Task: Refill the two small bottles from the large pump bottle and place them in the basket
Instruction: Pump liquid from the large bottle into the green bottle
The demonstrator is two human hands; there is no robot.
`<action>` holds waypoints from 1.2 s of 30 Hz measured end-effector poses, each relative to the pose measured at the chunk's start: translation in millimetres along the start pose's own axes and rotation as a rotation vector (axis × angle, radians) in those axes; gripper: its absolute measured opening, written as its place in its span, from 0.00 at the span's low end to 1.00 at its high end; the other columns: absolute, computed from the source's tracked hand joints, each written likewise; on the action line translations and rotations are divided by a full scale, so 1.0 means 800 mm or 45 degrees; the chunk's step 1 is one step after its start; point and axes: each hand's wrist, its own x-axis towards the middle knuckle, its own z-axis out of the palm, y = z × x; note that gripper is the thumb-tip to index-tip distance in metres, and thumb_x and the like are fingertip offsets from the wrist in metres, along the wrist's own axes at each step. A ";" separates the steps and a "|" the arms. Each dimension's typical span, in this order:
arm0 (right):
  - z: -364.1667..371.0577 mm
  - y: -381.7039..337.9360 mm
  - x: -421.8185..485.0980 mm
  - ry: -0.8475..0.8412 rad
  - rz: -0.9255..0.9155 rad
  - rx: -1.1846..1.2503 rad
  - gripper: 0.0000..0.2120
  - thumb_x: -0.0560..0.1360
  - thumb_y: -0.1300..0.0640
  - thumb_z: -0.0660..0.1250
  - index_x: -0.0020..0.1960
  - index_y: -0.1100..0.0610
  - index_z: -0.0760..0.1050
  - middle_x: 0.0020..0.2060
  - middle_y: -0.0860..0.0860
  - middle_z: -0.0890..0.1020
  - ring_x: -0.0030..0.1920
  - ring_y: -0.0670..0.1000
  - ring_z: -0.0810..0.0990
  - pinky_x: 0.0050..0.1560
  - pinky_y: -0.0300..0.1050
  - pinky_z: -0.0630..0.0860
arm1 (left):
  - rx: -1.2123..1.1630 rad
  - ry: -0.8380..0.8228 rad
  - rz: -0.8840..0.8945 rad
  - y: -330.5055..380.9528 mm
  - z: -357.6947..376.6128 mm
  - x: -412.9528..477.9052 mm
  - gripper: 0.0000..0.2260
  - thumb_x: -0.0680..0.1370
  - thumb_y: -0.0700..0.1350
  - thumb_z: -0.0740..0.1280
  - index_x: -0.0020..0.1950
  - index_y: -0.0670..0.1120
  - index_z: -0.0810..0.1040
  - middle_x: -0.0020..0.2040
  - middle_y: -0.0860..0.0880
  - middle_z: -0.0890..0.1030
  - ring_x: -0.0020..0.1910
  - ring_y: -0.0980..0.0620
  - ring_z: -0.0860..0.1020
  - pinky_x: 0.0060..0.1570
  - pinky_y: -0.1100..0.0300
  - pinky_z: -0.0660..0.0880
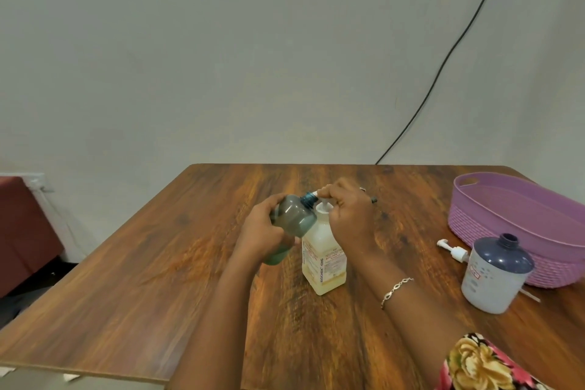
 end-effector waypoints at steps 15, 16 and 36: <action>-0.010 -0.002 0.018 -0.068 0.035 0.086 0.14 0.65 0.66 0.55 0.36 0.66 0.80 0.33 0.58 0.80 0.34 0.54 0.77 0.36 0.46 0.73 | 0.045 -0.035 -0.015 0.010 -0.009 0.005 0.35 0.65 0.34 0.74 0.70 0.50 0.68 0.60 0.48 0.72 0.54 0.48 0.72 0.51 0.52 0.73; -0.011 -0.002 0.021 -0.078 0.035 0.104 0.15 0.64 0.65 0.55 0.35 0.66 0.80 0.32 0.58 0.80 0.34 0.53 0.77 0.36 0.44 0.73 | 0.046 -0.027 -0.010 0.011 -0.010 0.006 0.35 0.65 0.34 0.74 0.70 0.50 0.68 0.60 0.48 0.72 0.54 0.48 0.72 0.52 0.52 0.74; 0.009 0.006 -0.006 0.034 0.039 0.067 0.09 0.66 0.72 0.59 0.33 0.68 0.78 0.30 0.58 0.76 0.33 0.56 0.74 0.33 0.50 0.72 | 0.099 -0.073 -0.031 0.001 -0.005 0.006 0.36 0.66 0.34 0.73 0.70 0.53 0.67 0.59 0.52 0.69 0.53 0.51 0.70 0.46 0.56 0.70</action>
